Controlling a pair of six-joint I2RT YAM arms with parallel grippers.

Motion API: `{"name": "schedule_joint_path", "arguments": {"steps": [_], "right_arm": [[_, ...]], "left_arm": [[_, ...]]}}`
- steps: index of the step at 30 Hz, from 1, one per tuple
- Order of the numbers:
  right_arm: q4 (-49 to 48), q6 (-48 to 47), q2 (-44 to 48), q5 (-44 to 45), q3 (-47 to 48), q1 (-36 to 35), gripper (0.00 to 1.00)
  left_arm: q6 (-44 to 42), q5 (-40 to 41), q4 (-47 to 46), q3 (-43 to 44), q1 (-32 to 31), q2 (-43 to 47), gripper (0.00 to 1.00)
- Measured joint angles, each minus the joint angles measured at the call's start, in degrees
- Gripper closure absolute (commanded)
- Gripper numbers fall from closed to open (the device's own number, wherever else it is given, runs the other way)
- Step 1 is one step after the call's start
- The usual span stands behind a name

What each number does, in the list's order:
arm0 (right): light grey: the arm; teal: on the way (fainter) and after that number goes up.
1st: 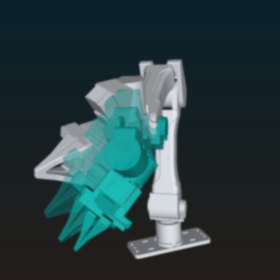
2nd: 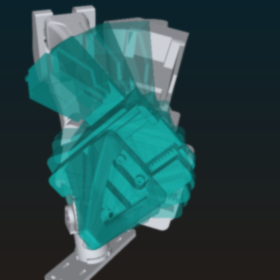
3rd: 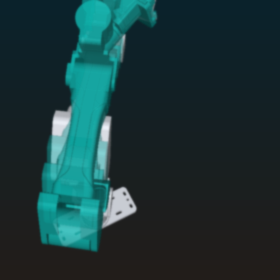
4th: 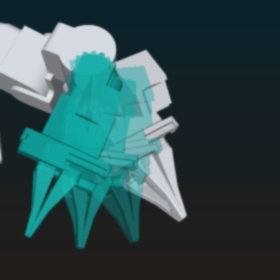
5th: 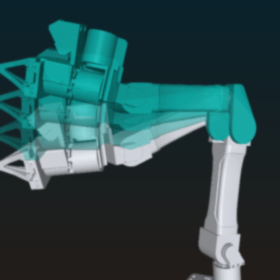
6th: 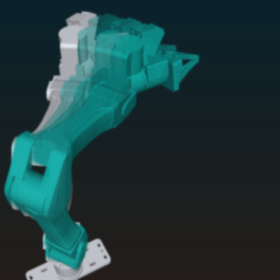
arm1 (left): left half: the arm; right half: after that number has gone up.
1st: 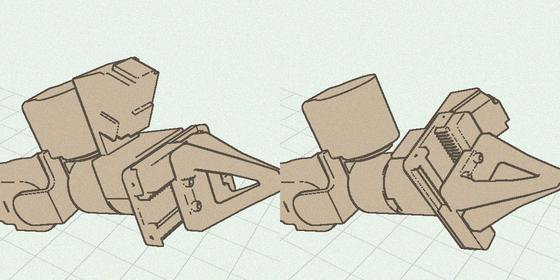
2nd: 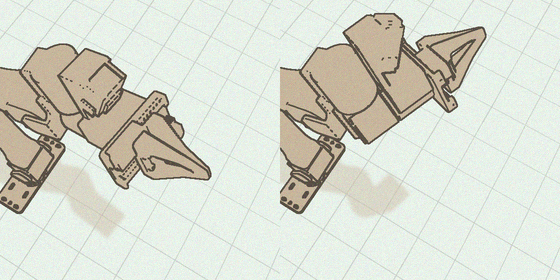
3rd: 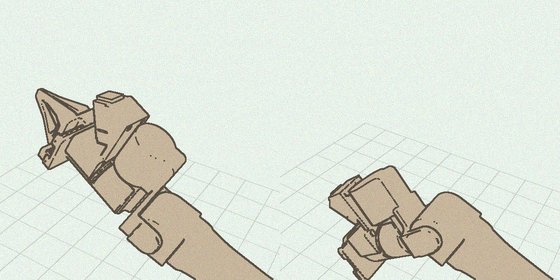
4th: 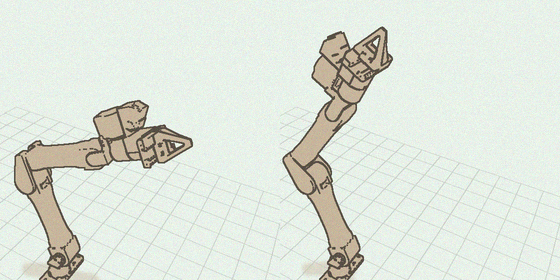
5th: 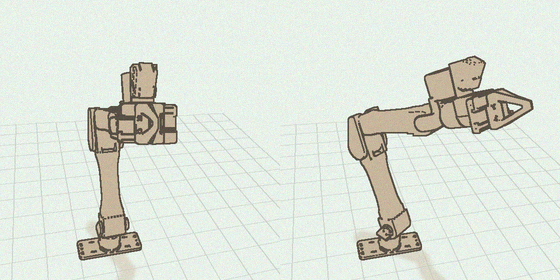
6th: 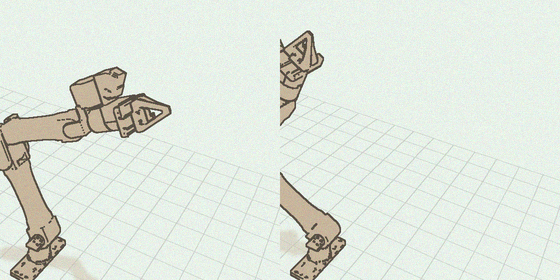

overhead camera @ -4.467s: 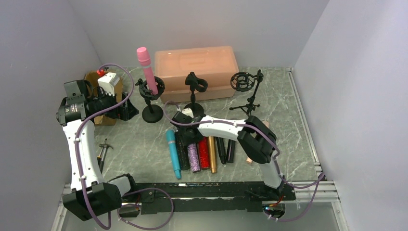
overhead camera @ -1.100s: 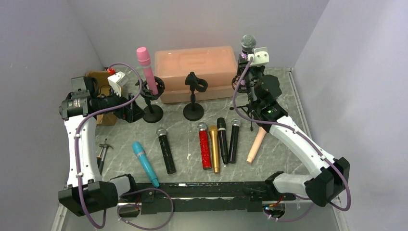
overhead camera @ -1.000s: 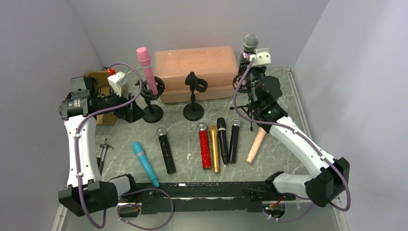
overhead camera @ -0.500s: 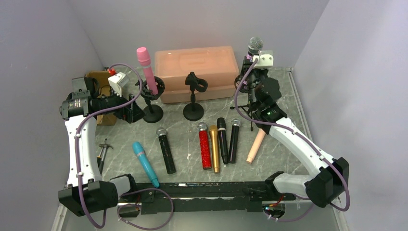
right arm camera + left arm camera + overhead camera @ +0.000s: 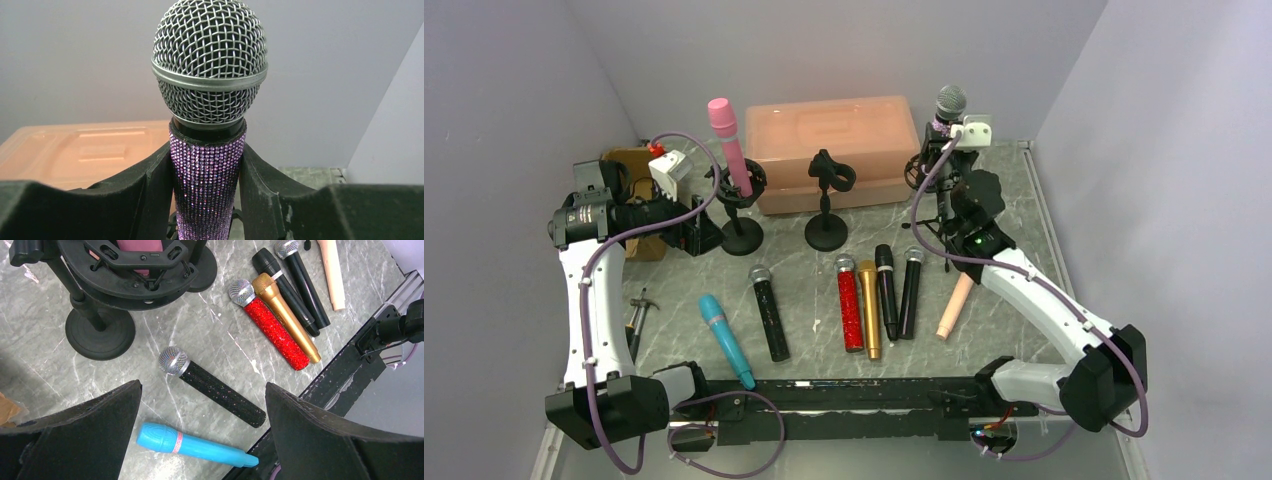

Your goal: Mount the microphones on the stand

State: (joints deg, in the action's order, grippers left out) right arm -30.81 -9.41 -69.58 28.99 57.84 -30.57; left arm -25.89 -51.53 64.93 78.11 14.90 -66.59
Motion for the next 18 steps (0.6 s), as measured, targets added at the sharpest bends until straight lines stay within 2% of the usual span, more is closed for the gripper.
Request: {"name": "schedule_joint_path", "arguments": {"steps": [6,7,9,11,12,15,18], "right_arm": [[1.8,1.1,0.1,-0.1,-2.0,0.0,1.00],[2.4,1.1,0.1,-0.1,-2.2,0.0,0.97],[2.7,1.2,0.1,-0.1,-2.2,-0.1,0.84],[3.8,1.5,0.4,-0.1,-2.2,-0.1,0.60],[4.3,1.7,0.5,-0.2,-2.2,-0.1,0.53],[7.3,2.4,0.5,-1.0,-2.2,-0.1,0.40],[13.1,3.0,0.2,-0.7,-2.2,0.1,0.33]], "left_arm": [[0.0,0.0,-0.2,0.0,0.0,0.0,0.01],[0.0,0.0,-0.3,0.0,0.0,0.0,0.01],[0.0,0.0,-0.4,-0.1,0.0,0.0,0.01],[0.0,0.0,-0.4,-0.1,0.0,0.0,0.00],[0.0,0.0,-0.5,-0.1,0.0,0.0,0.01],[0.0,0.0,-0.6,-0.1,0.0,0.0,0.01],[0.0,0.0,-0.6,-0.1,0.0,0.0,0.00]]}}
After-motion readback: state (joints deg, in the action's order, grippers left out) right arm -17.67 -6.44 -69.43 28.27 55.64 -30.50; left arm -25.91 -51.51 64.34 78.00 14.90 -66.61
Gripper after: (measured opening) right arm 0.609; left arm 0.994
